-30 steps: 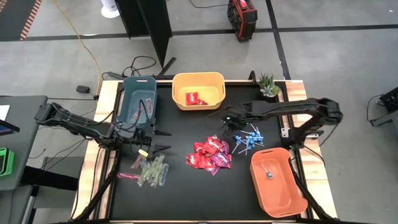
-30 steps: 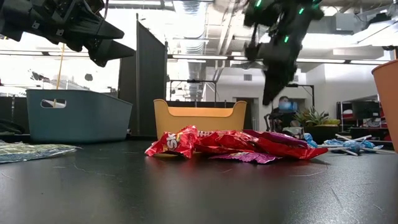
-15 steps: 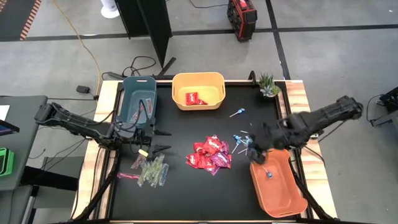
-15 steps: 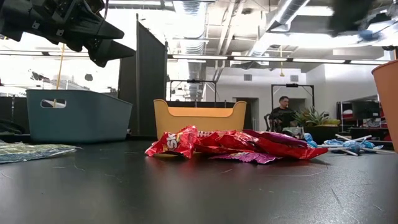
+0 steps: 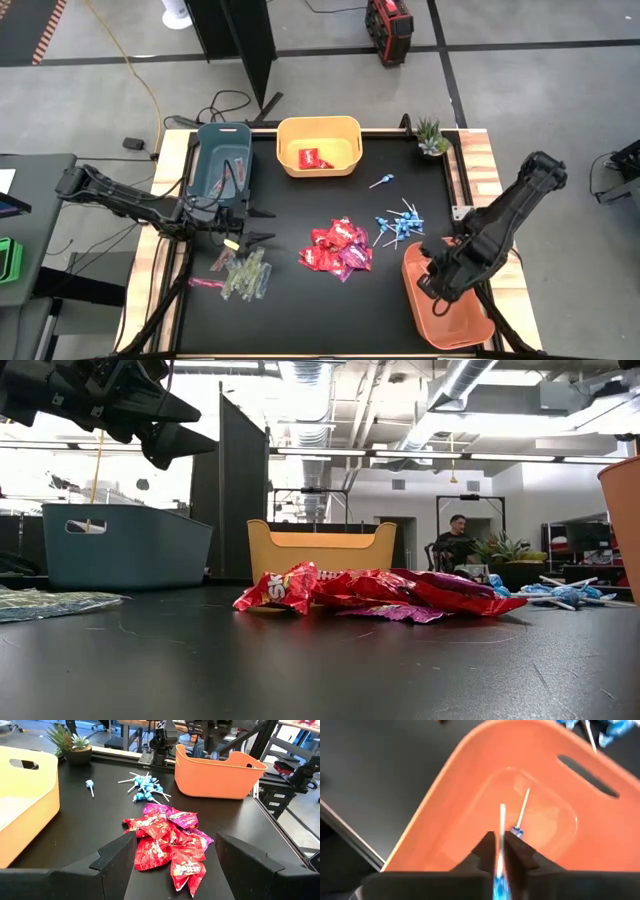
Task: Sort candy
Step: Put the blue lollipop into the orange bin
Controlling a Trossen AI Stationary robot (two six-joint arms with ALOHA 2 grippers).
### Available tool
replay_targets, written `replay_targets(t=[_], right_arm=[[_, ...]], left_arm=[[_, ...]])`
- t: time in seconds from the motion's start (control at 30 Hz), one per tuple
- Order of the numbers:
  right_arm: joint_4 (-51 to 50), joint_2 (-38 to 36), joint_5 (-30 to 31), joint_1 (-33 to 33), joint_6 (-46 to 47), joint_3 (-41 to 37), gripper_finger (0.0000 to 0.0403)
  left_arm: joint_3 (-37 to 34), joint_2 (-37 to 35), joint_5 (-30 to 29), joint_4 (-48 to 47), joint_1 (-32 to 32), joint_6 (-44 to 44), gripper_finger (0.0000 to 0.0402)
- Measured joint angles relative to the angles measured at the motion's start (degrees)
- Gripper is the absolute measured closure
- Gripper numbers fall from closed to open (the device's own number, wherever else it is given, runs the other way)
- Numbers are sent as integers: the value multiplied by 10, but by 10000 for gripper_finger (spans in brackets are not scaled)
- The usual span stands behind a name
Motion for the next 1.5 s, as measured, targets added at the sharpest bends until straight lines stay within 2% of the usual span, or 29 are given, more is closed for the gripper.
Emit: replay_targets(t=[0.17,0.27,0.37,0.53,0.67,0.9,1.03,1.23,1.5], right_arm=[[-11,22,1,-3,17,0,236],[-13,20,3,-19,-24,4,182],[-24,13,30,-54,-85,24,154],[-71,9,91,-156,-253,73,151],[-69,9,103,-279,-424,97,159],[18,18,104,-519,-694,101,163],[68,53,92,-619,-811,102,163],[113,162,70,-675,-968,108,163],[98,301,48,-694,-1060,155,163]], left_arm=[[0,0,0,-4,0,-10,134],[0,0,0,-17,0,-12,134],[0,0,0,-16,0,-12,134],[0,0,-2,-16,0,-8,134],[0,0,-7,-16,0,-6,134],[0,0,-9,-16,0,-3,134],[0,0,-9,-15,0,-4,134],[0,0,-9,-15,0,-5,134],[0,0,-9,-15,0,-4,134]])
